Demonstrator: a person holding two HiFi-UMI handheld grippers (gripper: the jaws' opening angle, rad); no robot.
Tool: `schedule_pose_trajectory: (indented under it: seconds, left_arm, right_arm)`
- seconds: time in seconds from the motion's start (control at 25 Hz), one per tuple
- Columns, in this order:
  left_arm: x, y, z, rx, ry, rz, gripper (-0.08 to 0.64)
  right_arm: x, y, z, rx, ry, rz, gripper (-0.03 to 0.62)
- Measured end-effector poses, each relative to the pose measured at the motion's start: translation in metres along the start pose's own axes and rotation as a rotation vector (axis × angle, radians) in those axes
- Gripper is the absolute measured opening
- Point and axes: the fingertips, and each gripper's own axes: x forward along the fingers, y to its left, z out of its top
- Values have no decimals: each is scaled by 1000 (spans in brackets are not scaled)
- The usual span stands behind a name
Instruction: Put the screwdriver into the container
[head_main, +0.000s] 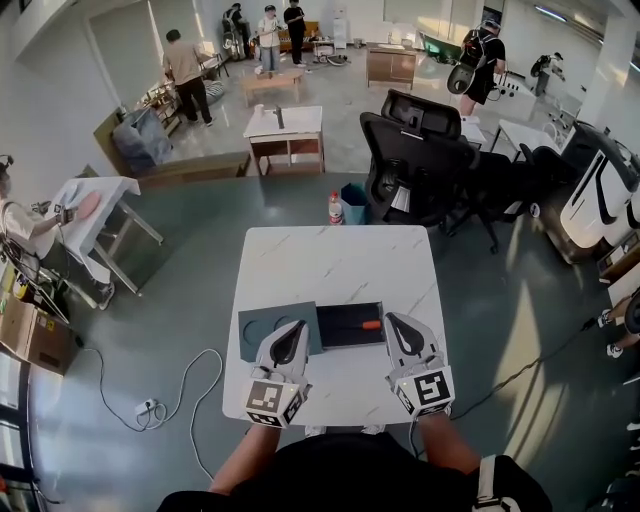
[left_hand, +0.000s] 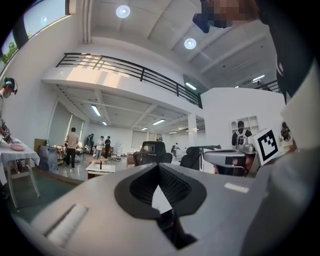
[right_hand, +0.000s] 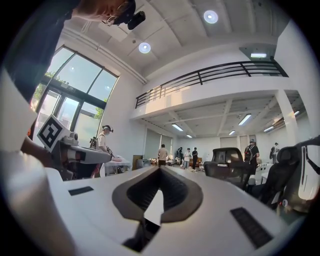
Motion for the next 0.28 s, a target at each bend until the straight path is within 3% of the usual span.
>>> schedule_pose_trajectory:
  seconds: [0.28]
  left_arm:
    - [2, -5, -2, -3, 12, -16, 8]
  right_arm:
    - [-1, -1, 0, -15, -4, -8, 6]
